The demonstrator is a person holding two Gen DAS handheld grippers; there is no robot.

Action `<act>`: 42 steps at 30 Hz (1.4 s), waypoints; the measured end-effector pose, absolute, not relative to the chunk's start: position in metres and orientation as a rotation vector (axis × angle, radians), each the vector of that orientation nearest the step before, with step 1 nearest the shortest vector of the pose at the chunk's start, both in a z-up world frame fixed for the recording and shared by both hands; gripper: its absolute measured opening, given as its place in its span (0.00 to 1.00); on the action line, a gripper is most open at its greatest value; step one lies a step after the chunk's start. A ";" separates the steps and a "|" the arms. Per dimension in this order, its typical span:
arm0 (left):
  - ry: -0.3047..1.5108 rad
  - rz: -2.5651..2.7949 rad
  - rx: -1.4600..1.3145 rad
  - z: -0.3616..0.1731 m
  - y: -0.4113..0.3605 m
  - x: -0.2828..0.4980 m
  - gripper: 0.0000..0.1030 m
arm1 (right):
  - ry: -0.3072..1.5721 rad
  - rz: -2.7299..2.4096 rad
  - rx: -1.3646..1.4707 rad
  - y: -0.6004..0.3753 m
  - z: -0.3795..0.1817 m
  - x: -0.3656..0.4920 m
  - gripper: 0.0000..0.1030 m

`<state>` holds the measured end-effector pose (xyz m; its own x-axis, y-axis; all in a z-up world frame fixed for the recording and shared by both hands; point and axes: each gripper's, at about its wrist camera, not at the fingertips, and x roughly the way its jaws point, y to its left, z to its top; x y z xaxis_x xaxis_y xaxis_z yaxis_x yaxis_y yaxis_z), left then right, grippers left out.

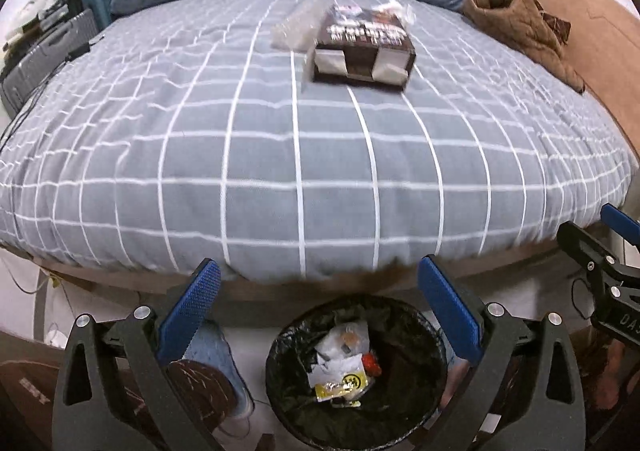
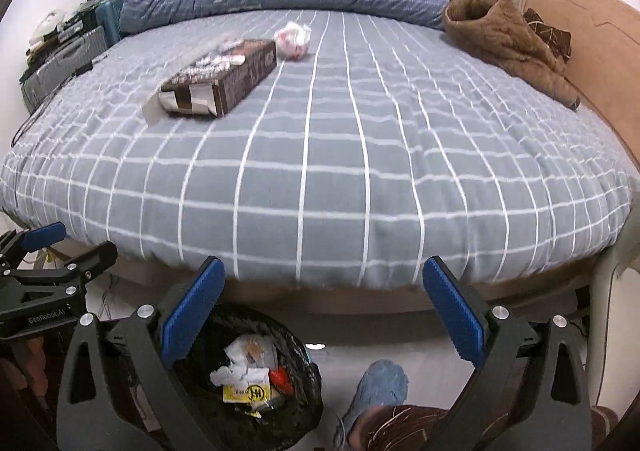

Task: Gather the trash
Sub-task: 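Move both tools back toward the brown snack box on the bed, then grasp the brown snack box with the left tool while the right tool grasps the pink-white bag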

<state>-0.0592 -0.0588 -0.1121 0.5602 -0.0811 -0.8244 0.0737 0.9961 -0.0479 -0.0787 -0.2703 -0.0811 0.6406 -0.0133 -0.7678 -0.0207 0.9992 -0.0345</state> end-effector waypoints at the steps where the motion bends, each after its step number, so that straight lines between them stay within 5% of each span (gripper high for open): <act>1: 0.965 -0.092 -0.010 -0.108 -0.058 -0.057 0.94 | 0.869 0.003 -0.040 -0.269 -0.078 -0.077 0.93; 15: 0.860 -0.105 -0.078 -0.074 -0.064 -0.006 0.94 | 0.764 -0.014 -0.015 -0.276 -0.039 -0.032 0.93; 42: 0.914 -0.149 -0.002 -0.094 -0.117 0.130 0.94 | 0.797 0.010 0.038 -0.311 -0.049 0.069 0.93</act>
